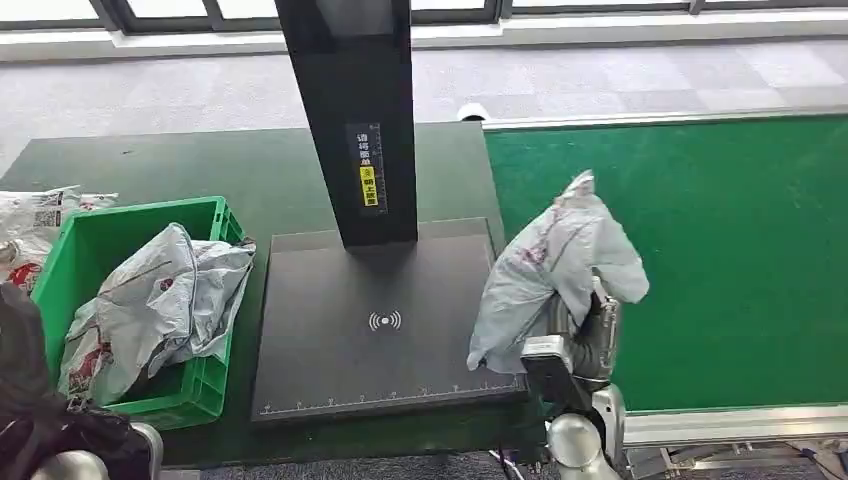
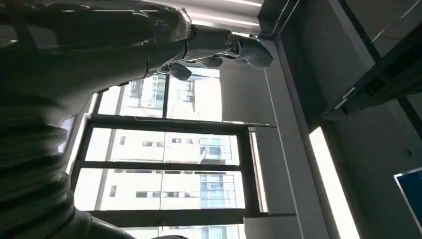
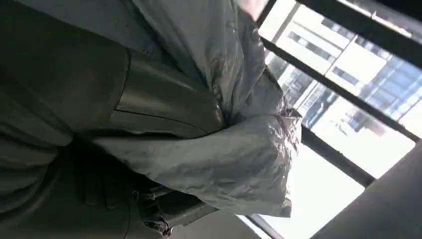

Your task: Moved the parcel from conveyor to table for the left to box.

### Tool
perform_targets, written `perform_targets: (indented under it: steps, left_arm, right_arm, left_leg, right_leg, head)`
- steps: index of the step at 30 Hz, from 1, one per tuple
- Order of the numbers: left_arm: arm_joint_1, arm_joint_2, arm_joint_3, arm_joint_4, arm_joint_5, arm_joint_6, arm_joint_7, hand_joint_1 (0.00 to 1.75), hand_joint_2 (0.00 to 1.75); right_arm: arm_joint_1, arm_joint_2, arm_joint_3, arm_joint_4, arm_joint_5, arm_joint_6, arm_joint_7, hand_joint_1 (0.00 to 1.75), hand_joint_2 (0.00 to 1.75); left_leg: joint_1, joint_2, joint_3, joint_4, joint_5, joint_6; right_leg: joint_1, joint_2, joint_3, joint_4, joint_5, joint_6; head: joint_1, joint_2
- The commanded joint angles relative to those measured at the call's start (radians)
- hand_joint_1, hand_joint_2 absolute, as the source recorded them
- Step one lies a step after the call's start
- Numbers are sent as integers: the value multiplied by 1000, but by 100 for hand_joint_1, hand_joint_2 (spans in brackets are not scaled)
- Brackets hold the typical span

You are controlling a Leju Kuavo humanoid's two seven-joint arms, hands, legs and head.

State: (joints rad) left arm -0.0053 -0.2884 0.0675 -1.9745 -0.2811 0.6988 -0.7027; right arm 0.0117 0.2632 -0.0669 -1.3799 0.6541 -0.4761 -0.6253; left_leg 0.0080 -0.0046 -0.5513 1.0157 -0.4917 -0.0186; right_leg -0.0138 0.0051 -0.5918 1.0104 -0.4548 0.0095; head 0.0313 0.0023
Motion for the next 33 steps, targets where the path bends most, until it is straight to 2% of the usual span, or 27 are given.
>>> perform_targets:
  steps: [1, 19, 25, 26, 27, 28, 33]
  left_arm:
    - [-17, 46, -45, 53, -3, -1, 5, 0, 175]
    - [-3, 36, -47, 43, -11, -1, 5, 0, 175]
    - [8, 31, -44, 26, -18, -1, 5, 0, 175]
    - [9, 30, -44, 25, -20, -1, 5, 0, 175]
    - [11, 28, -42, 23, -23, -1, 5, 0, 175]
    - [13, 27, -40, 24, -24, -1, 5, 0, 175]
    - [12, 27, -36, 23, -18, -1, 5, 0, 175]
  right_arm:
    - [-74, -28, 98, 244, 116, -28, 25, 175, 175]
    - [-112, -24, 69, 338, 192, -22, 74, 175, 175]
    - [-149, -27, 33, 437, 245, -22, 167, 175, 175]
    - [-151, -30, 31, 446, 257, -26, 179, 162, 175]
    - [-154, -27, 18, 459, 255, -25, 202, 42, 175]
    - [-155, -30, 12, 469, 257, -24, 213, 0, 175]
    - [-165, -31, -5, 492, 255, -22, 234, 0, 175]
  left_leg:
    - [0, 0, 2, -4, 2, 1]
    - [0, -1, 1, -2, 2, 1]
    - [0, 0, 2, -3, 2, 1]
    - [0, 0, 1, -2, 1, 1]
    - [1, 0, 2, -3, 2, 1]
    - [0, 0, 1, -2, 1, 1]
    - [0, -1, 1, -2, 2, 1]
  right_leg:
    - [1, -1, 3, -4, 2, -1]
    - [0, -1, 2, -2, 1, -1]
    - [0, -1, 3, -3, 2, -1]
    - [0, -1, 2, -2, 1, 0]
    - [0, -1, 3, -4, 2, -1]
    - [0, -1, 2, -2, 1, 0]
    - [0, -1, 2, -2, 1, -1]
  head:
    - [0, 0]
    - [0, 0]
    - [0, 0]
    - [0, 0]
    - [0, 0]
    - [0, 0]
    - [0, 0]
